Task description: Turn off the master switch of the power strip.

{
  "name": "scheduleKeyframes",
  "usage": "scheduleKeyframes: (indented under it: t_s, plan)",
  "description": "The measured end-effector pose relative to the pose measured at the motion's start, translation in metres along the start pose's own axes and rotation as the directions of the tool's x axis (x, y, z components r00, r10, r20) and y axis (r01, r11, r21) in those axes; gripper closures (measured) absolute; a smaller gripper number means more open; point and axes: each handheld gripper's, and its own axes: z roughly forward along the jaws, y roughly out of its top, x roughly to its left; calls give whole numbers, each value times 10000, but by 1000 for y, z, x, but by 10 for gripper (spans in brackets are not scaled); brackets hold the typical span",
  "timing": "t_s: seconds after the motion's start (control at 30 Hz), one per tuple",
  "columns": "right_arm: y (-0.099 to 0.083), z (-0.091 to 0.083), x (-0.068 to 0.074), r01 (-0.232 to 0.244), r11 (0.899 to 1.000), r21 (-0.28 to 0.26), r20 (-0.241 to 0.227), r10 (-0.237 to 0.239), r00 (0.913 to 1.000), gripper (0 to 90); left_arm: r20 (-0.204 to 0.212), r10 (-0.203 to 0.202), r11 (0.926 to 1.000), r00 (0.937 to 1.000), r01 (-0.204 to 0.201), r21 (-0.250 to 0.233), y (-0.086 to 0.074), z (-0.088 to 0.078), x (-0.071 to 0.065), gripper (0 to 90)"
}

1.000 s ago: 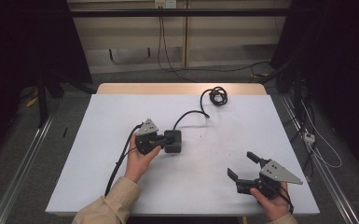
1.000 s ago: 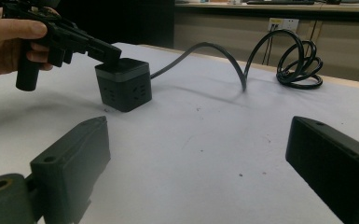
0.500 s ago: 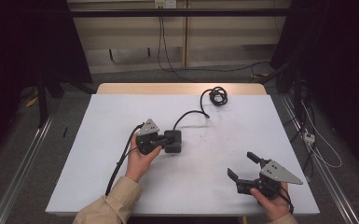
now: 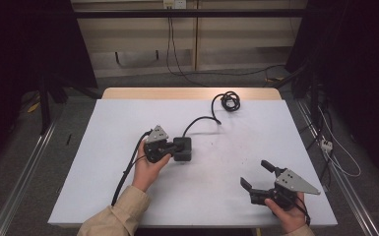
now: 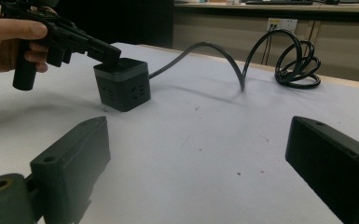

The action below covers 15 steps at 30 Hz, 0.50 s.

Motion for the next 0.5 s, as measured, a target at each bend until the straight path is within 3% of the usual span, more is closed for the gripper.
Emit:
scheduleKeyframes:
  t_s: [0.37, 0.5]
  plan:
    - [0, 0, 0, -2, 10000, -20, 13, 2, 10000, 59, -110, 97, 9999, 9999, -95, 121, 0, 0, -1, 900]
    - [0, 0, 0, 11, 10000, -7, -9, -11, 10000, 59, -26, -114, 9999, 9999, 114, 98, 0, 0, 0, 900]
